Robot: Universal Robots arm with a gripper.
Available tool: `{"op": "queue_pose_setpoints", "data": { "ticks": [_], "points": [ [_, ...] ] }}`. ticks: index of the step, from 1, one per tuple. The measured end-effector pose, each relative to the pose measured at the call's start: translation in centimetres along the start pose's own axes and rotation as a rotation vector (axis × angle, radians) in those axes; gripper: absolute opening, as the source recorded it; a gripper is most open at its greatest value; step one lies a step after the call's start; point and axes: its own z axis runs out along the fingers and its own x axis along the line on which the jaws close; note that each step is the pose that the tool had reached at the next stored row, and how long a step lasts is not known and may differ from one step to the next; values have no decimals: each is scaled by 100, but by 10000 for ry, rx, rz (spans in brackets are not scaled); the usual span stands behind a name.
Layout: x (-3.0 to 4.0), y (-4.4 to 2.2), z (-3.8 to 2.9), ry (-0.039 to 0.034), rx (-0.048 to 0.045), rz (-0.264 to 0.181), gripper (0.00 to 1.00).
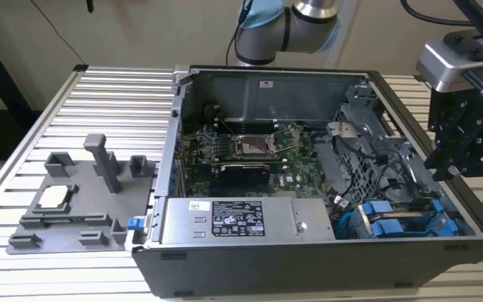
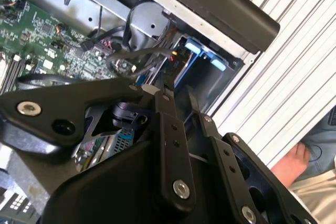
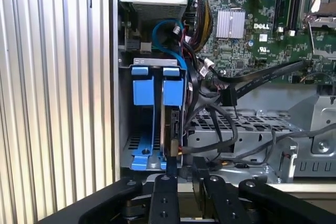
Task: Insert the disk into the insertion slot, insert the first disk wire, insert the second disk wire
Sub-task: 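Insert the first disk wire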
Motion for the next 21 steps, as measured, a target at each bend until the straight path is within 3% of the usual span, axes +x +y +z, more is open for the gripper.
{"op": "queue_pose_setpoints", "data": {
  "ticks": [7,9,19,21],
  "points": [
    [-32,218,-18,-1,1,7,27],
    [-57,254,-20,1,0,6,27],
    [-344,448,-21,5,0,7,27],
    [-419,471,-15,77,-2,-5,27]
  ]
}}
